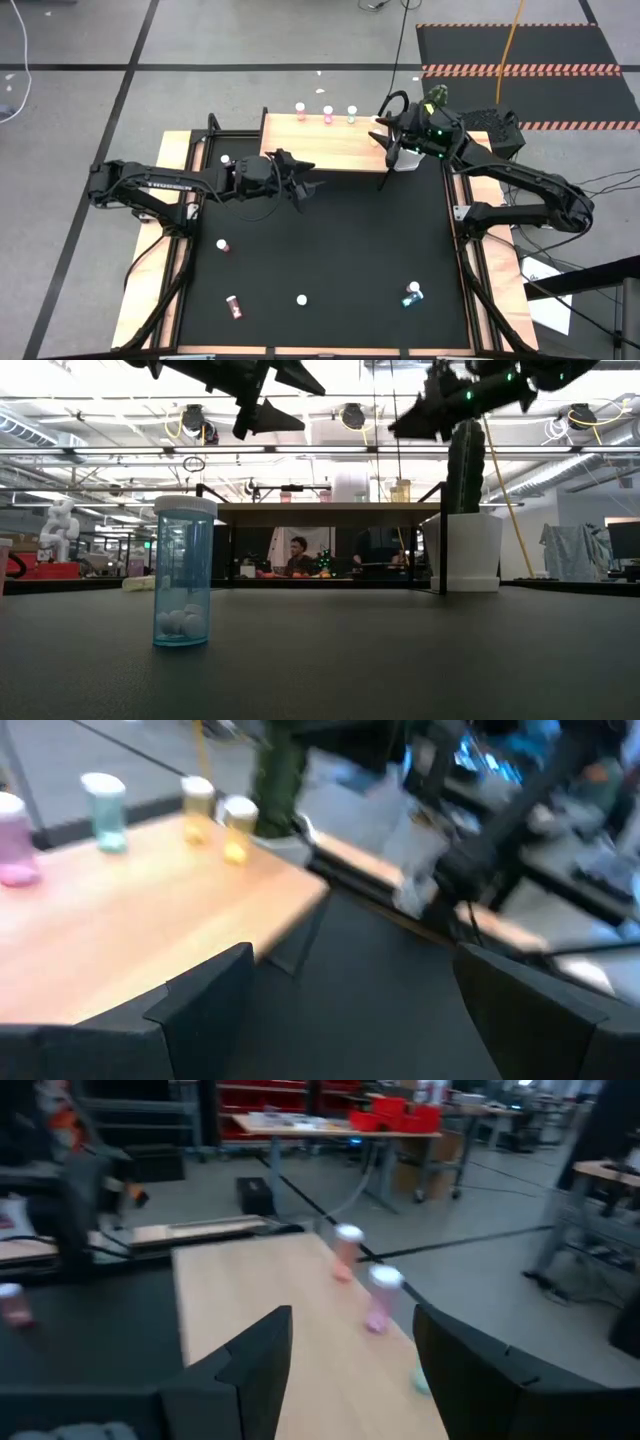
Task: Pick and place medicine bottles onto shelf by color
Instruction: Put the right blue pill bottle on the shelf aligned with the other blue pill bottle
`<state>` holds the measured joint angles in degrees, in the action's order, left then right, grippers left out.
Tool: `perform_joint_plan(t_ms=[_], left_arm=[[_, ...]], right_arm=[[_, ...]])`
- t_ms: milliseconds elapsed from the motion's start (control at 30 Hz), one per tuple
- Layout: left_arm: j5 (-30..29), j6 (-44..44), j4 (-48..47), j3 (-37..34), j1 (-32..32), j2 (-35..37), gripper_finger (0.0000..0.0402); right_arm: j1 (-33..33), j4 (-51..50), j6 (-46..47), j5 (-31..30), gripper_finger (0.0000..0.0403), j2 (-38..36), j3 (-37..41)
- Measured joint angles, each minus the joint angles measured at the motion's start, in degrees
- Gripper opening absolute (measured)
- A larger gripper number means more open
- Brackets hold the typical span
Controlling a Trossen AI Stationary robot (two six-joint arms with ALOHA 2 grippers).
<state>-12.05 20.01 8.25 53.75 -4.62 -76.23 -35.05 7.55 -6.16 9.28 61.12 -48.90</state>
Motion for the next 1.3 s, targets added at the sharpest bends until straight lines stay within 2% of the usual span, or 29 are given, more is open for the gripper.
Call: perform_joint_plan(t_ms=[100,233,333,500,633,733,800,933,1133,1300], left_arm=[[4.35,-1.31,-6.57,0.01,0.32,3.42,0.0344],[4.25,-0.94,-17.3,-0.01,1.07,8.41,0.0344],[3.03,0.56,-23.17,0.01,1.11,11.75,0.0344],[1.35,3.34,-37.19,0.01,-0.02,17.0,0.0344],[1.26,8.4,-46.1,0.01,-0.57,20.38,0.0344],[1.32,13.81,-51.71,0.01,-0.55,22.53,0.0344],[1.63,18.4,-56.37,0.01,-0.52,24.08,0.0344],[3.92,26.52,-65.46,0.01,1.04,26.25,0.0344],[4.52,29.22,-70.03,0.01,6.56,27.13,0.0344],[4.2,30.71,-70.0,0.01,11.38,27.13,0.0344]], right_arm=[[3.55,-5.79,-1.07,-0.03,0.0204,-1.04,-3.77],[10.03,-13.97,-2.02,-0.18,0.0202,-1.66,-8.55],[15.99,-16.4,-0.84,-1.56,0.0202,-1.58,-10.55],[28.05,-13.4,4.89,-11.52,0.0201,0.72,-10.93],[37.67,-9.33,7.62,-19.64,0.0201,5.44,-10.91],[43.98,-3.41,9.8,-23.61,0.0201,10.2,-11.0],[47.87,-0.85,11.06,-26.73,0.0201,14.16,-12.8],[54.43,-3.26,11.05,-35.8,0.0201,22.35,-19.51],[60.79,-4.77,9.33,-48.49,0.0201,31.18,-25.21],[64.39,-9.88,21.73,-56.0,0.0201,33.55,-25.21]])
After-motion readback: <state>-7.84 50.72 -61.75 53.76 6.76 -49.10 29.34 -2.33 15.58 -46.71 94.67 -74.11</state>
